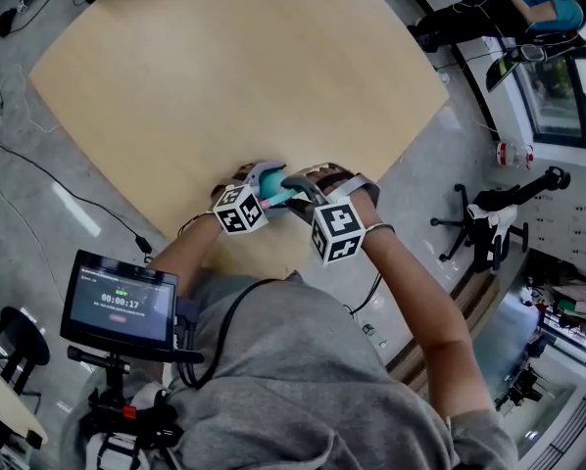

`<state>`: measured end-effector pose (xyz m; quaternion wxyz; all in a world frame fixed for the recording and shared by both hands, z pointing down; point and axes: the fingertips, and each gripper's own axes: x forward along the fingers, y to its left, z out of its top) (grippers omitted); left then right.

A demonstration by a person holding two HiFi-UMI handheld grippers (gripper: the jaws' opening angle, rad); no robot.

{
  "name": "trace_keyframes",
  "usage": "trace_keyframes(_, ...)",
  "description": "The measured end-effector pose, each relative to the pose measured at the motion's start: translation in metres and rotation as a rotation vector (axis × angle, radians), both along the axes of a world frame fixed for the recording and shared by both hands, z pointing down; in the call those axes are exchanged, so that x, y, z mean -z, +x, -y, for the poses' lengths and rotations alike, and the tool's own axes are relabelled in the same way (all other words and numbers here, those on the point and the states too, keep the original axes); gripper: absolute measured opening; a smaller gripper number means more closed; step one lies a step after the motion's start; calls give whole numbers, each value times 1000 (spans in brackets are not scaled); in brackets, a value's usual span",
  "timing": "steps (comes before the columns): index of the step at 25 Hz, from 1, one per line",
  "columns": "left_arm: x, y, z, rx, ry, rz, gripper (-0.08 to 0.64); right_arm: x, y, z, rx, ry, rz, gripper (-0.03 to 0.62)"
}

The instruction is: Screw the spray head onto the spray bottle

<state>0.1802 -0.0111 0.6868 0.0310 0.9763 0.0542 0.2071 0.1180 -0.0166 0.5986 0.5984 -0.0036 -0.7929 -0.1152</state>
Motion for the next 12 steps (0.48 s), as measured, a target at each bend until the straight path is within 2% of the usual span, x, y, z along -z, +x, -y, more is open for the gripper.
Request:
trace_keyframes(2, 0, 0, 1, 1, 2, 0, 419, 0, 1, 2, -63, -26, 9, 167)
trace_keyframes(4, 0, 0, 2, 12, 1, -2, 418, 1, 4, 5, -220, -52, 26, 151)
trace_keyframes(7, 1, 0, 9, 87, 0, 1, 418, 0, 14, 4, -605, -55, 93, 125)
trace_keyframes(8, 1, 0, 14, 134, -1, 3, 417, -6, 17, -2, -751, -74, 124, 91)
trace_keyframes(9, 1, 1, 19, 184, -2, 5, 417, -16, 18, -15, -870, -117, 147, 2)
trace_keyframes(10, 1, 2, 23, 231, -1, 7, 417, -28, 15, -31, -946, -172, 159, 2)
trace_keyframes(12, 1, 4, 29, 299, -1, 8, 419, -46, 6, -58, -999, -241, 180, 2)
